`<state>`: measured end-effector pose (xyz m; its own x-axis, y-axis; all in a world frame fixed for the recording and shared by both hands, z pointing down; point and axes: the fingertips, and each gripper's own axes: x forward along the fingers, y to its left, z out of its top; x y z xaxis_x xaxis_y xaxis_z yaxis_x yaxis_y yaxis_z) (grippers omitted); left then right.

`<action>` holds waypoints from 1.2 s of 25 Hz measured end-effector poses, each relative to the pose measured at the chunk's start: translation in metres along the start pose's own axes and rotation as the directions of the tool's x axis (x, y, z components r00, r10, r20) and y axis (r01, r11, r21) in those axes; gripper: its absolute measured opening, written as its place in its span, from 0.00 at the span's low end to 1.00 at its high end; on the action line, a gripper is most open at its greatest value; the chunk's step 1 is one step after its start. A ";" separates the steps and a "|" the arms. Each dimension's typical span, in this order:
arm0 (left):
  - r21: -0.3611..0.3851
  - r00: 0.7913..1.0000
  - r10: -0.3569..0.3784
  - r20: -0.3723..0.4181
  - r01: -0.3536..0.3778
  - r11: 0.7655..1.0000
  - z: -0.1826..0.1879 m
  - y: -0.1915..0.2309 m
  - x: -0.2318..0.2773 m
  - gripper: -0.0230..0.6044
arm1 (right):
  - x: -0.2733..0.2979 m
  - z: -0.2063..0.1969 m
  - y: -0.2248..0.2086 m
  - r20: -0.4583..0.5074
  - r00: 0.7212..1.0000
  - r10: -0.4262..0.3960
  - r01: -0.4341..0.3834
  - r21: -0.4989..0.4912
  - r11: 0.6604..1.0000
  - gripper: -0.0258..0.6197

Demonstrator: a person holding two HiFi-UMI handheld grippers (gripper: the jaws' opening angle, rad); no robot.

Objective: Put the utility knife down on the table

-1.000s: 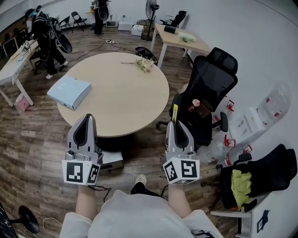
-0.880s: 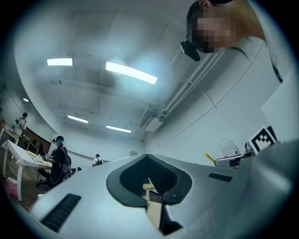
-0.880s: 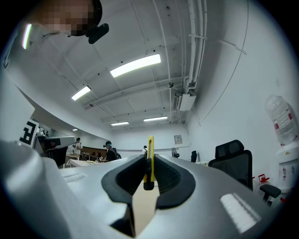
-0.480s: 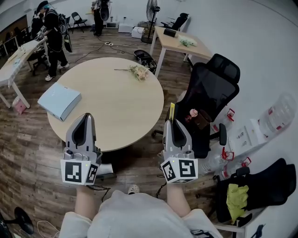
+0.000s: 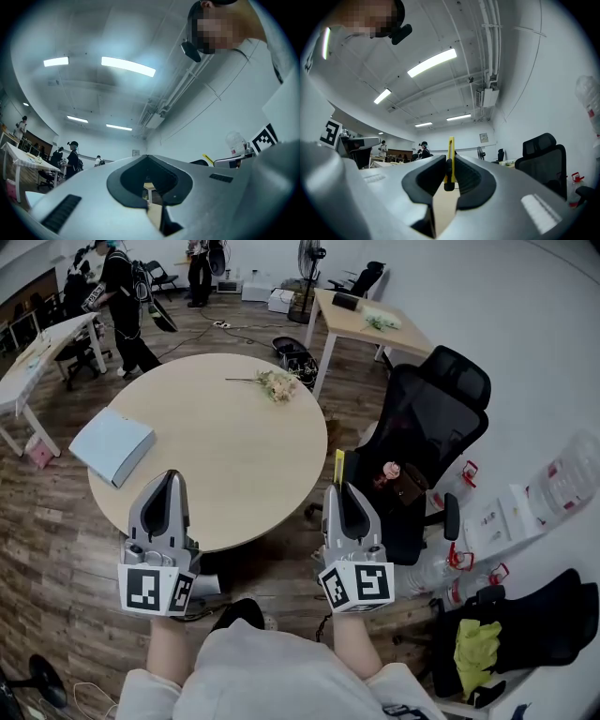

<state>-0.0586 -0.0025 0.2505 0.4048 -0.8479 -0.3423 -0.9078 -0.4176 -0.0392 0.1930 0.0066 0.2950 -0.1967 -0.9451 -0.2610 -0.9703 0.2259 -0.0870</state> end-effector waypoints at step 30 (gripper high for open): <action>-0.016 0.999 -0.033 -0.003 0.033 0.999 -0.080 0.089 0.212 0.05 | 0.230 -0.058 -0.059 -0.028 1.000 -0.003 0.004 0.027 1.000 0.14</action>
<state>-0.0446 -0.2449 0.2494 0.4353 -0.8345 -0.3378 -0.8919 -0.4509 -0.0353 0.1970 -0.2380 0.2963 -0.1978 -0.9519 -0.2340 -0.9667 0.2289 -0.1143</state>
